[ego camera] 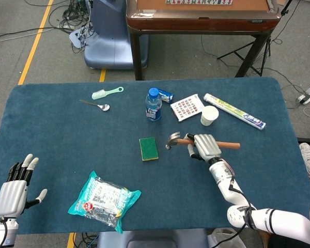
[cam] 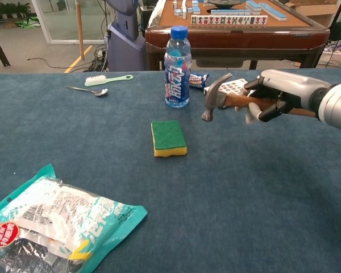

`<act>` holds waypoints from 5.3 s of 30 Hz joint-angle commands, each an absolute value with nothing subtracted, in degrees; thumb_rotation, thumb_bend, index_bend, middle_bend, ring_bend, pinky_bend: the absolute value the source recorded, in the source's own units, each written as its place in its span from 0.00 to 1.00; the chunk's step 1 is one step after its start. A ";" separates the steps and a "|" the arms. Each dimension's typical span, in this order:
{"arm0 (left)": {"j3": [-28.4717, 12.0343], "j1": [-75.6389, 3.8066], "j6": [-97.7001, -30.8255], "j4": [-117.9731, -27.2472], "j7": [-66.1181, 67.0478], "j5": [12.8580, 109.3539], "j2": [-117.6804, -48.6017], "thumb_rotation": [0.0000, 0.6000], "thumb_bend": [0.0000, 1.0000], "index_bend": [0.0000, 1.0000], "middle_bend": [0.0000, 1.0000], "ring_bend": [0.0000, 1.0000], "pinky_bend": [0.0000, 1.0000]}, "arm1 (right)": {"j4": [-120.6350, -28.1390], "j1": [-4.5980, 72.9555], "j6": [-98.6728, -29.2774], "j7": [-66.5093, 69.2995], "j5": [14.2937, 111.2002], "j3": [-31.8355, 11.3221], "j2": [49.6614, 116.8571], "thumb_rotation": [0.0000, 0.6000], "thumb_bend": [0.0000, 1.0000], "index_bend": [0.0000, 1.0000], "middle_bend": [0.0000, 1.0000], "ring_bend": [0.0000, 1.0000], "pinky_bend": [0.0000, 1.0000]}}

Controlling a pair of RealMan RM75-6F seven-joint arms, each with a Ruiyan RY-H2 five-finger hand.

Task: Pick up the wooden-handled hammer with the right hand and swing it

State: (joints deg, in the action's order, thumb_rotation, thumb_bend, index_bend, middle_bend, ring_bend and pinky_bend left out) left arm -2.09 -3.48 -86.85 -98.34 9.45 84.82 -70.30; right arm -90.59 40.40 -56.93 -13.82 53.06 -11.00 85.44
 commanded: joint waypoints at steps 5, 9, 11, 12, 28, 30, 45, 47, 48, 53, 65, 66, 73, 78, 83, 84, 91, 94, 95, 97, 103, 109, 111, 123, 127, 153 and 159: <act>-1.98 -3.37 -86.87 -98.47 9.71 84.83 -70.26 1.00 0.23 0.00 0.00 0.00 0.00 | -93.38 40.28 -59.42 -16.09 55.07 -11.95 83.25 1.00 1.00 0.56 0.69 0.58 0.68; -1.93 -3.29 -86.91 -98.50 9.76 84.82 -70.23 1.00 0.23 0.00 0.00 0.00 0.00 | -94.16 40.56 -59.60 -16.96 55.09 -12.61 82.22 1.00 1.00 0.57 0.71 0.61 0.77; -1.94 -3.23 -86.98 -98.51 9.76 84.81 -70.22 1.00 0.23 0.00 0.00 0.00 0.00 | -94.47 40.80 -59.36 -17.46 54.78 -12.86 81.78 1.00 1.00 0.57 0.71 0.63 0.80; -1.92 -3.21 -86.98 -98.51 9.77 84.79 -70.21 1.00 0.23 0.00 0.00 0.00 0.00 | -94.57 40.90 -59.20 -17.61 54.65 -12.93 81.60 1.00 1.00 0.57 0.71 0.64 0.80; -1.62 -2.74 -87.04 -98.58 9.81 84.60 -69.93 1.00 0.23 0.00 0.00 0.00 0.00 | -93.93 43.22 -56.93 -19.14 55.54 -13.17 81.88 1.00 1.00 0.60 0.77 0.72 0.80; -1.53 -2.54 -87.29 -98.44 9.69 84.67 -69.95 1.00 0.23 0.00 0.00 0.00 0.00 | -92.94 43.93 -56.79 -19.97 55.71 -13.01 83.22 1.00 1.00 0.60 0.78 0.73 0.80; -1.34 -1.17 -88.89 -97.41 8.00 84.79 -69.59 1.00 0.23 0.00 0.00 0.00 0.00 | -83.58 46.65 -56.28 -17.99 58.84 -13.30 92.85 1.00 1.00 0.61 0.78 0.74 0.80; -1.40 -1.05 -89.04 -97.28 7.81 84.76 -69.58 1.00 0.23 0.00 0.00 0.00 0.00 | -82.53 46.72 -56.68 -17.51 59.63 -13.39 93.69 1.00 1.00 0.61 0.78 0.74 0.80; -1.43 -1.01 -89.10 -97.23 7.73 84.75 -69.58 1.00 0.23 0.00 0.00 0.00 0.00 | -82.02 46.73 -56.85 -17.39 59.90 -13.38 94.09 1.00 1.00 0.61 0.78 0.74 0.80; -1.43 -0.95 -88.90 -96.66 7.45 84.67 -69.81 1.00 0.23 0.00 0.00 0.00 0.00 | -78.37 47.10 -56.25 -17.64 60.73 -12.56 96.55 1.00 1.00 0.61 0.78 0.74 0.80; -1.35 -0.35 -89.16 -95.87 6.67 84.45 -69.95 1.00 0.23 0.00 0.00 0.00 0.00 | -70.06 48.58 -53.67 -20.52 61.61 -11.21 101.47 1.00 1.00 0.61 0.78 0.74 0.80; -1.37 -0.31 -89.24 -95.89 6.66 84.46 -69.91 1.00 0.23 0.00 0.00 0.00 0.00 | -70.62 48.43 -54.17 -19.89 61.99 -11.60 101.18 1.00 1.00 0.61 0.78 0.74 0.80; -1.46 -0.45 -89.26 -96.26 6.93 85.05 -69.86 1.00 0.23 0.00 0.00 0.00 0.00 | -77.56 46.74 -59.07 -17.47 66.02 -13.55 96.29 1.00 1.00 0.61 0.79 0.74 0.80; -1.53 -0.72 -88.87 -96.38 7.39 85.17 -70.12 1.00 0.23 0.00 0.00 0.00 0.00 | -78.91 46.15 -59.88 -18.31 67.10 -12.99 95.37 1.00 1.00 0.61 0.79 0.74 0.80; -1.52 -0.54 -88.80 -96.14 7.21 84.78 -70.17 1.00 0.23 0.00 0.00 0.00 0.00 | -74.80 46.52 -58.60 -20.12 67.17 -11.49 98.06 1.00 1.00 0.61 0.79 0.74 0.80; -1.51 -0.44 -88.81 -96.07 7.11 84.62 -70.15 1.00 0.23 0.00 0.00 0.00 0.00 | -73.33 46.70 -58.17 -20.45 67.29 -11.10 99.00 1.00 1.00 0.61 0.79 0.74 0.80; -1.25 0.07 -88.98 -95.81 6.64 84.39 -70.04 1.00 0.23 0.00 0.00 0.00 0.00 | -65.96 47.48 -56.79 -22.74 68.68 -9.39 103.30 1.00 1.00 0.62 0.79 0.74 0.80; -1.18 0.22 -89.09 -95.88 6.60 84.43 -69.89 1.00 0.23 0.00 0.00 0.00 0.00 | -66.90 46.99 -57.94 -21.27 69.33 -10.20 102.77 1.00 1.00 0.62 0.79 0.74 0.80; -1.17 0.24 -89.13 -95.96 6.59 84.49 -69.82 1.00 0.23 0.00 0.00 0.00 0.00 | -67.64 46.77 -58.62 -20.68 69.58 -10.63 102.30 1.00 1.00 0.62 0.79 0.74 0.80; -1.25 0.25 -89.30 -96.09 6.61 84.69 -69.76 1.00 0.23 0.00 0.00 0.00 0.00 | -70.66 46.10 -60.00 -18.39 69.74 -12.11 100.68 1.00 1.00 0.62 0.79 0.74 0.80; -1.27 -0.11 -89.23 -96.71 7.08 85.57 -69.81 1.00 0.23 0.00 0.00 0.00 0.00 | -79.15 43.99 -64.03 -14.38 70.78 -15.08 95.34 1.00 1.00 0.62 0.79 0.74 0.80; -1.23 -0.27 -89.00 -97.14 7.69 85.77 -69.88 1.00 0.23 0.00 0.00 0.00 0.00 | -82.37 41.98 -64.23 -12.85 69.43 -15.12 92.52 1.00 1.00 0.62 0.79 0.74 0.80; -1.22 -0.35 -88.86 -97.20 7.98 85.77 -69.96 1.00 0.23 0.00 0.00 0.00 0.00 | -82.43 41.34 -63.32 -11.73 68.44 -14.66 92.31 1.00 1.00 0.62 0.79 0.74 0.80; -1.29 -0.81 -88.13 -97.86 9.37 85.62 -70.25 1.00 0.23 0.00 0.00 0.00 0.00 | -77.95 38.93 -55.65 -5.59 64.06 -11.27 92.95 1.00 1.00 0.62 0.72 0.68 0.79; -1.37 -0.85 -88.19 -98.14 9.49 85.62 -70.24 1.00 0.23 0.00 0.00 0.00 0.00 | -75.86 38.67 -53.65 -4.05 63.67 -10.72 93.34 1.00 0.98 0.53 0.65 0.60 0.73; -2.04 -1.26 -88.18 -98.41 9.18 85.25 -69.92 1.00 0.23 0.00 0.00 0.00 0.00 | -94.18 24.20 -70.35 2.16 75.06 -6.83 72.65 1.00 0.50 0.00 0.24 0.15 0.39; -2.27 -1.82 -87.59 -98.38 9.47 85.20 -70.13 1.00 0.23 0.00 0.00 0.00 0.00 | -96.81 16.20 -81.14 -0.09 79.05 -3.52 68.02 1.00 0.50 0.07 0.31 0.20 0.39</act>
State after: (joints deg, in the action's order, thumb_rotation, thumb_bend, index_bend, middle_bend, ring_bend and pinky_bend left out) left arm -2.24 -1.78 -87.63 -98.36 9.43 85.19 -70.09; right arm -95.30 19.72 -77.08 1.27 77.06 -5.33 70.20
